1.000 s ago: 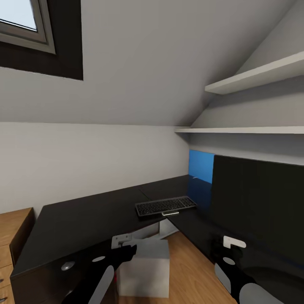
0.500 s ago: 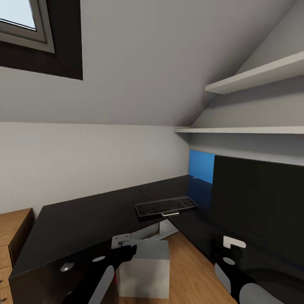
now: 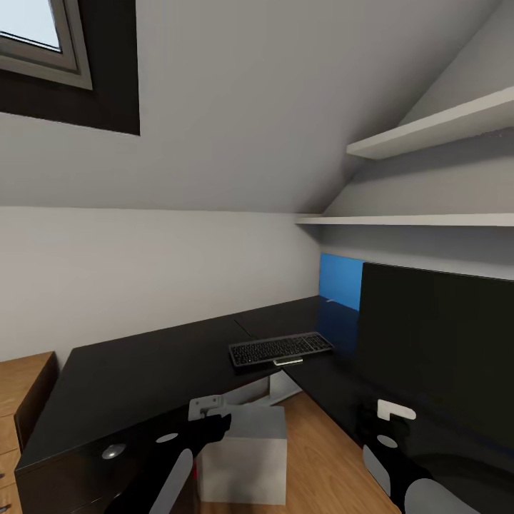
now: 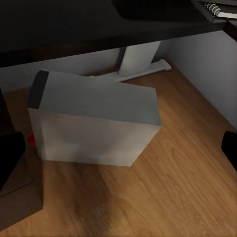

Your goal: In the bedroom, organize the workspace by keeping the computer under the desk, ensuring the monitor is on the desk, placing the keyboard on the desk next to the monitor, placing the mouse on the desk next to the keyboard, moving the folder from the swivel chair onto the desk next to the mouse, stacking the notebook on top of the folder with the pen on top of the notebook, and positioning the swivel chair next to the desk.

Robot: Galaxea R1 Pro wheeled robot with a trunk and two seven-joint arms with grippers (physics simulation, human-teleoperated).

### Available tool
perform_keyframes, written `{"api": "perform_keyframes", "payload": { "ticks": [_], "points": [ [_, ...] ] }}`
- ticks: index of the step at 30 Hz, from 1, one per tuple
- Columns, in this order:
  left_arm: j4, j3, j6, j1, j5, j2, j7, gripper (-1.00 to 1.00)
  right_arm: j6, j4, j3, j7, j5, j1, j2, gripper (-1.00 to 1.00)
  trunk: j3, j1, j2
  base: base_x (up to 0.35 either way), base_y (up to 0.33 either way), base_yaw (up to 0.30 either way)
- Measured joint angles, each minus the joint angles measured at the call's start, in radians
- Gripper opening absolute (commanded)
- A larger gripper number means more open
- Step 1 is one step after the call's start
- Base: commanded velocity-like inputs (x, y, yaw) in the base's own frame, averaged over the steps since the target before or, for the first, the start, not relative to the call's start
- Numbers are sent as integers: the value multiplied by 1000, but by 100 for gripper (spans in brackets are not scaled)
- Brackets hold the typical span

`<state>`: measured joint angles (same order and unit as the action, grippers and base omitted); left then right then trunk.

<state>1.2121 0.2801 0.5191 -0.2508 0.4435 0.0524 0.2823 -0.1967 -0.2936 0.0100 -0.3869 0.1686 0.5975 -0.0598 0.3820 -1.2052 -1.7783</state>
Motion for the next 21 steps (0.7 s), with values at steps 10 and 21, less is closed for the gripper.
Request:
{"api": "perform_keyframes", "payload": {
  "ticks": [10, 21],
  "points": [
    [0, 0, 0, 0, 0, 0, 0, 100, 14, 0, 0, 0, 0, 0, -1, 100, 0, 0, 0, 0, 0, 0],
    [0, 1, 0, 0, 0, 0, 0, 100, 32, -4, 2, 3, -7, 1, -2, 100, 0, 0, 0, 0, 0, 0]
  ]
}}
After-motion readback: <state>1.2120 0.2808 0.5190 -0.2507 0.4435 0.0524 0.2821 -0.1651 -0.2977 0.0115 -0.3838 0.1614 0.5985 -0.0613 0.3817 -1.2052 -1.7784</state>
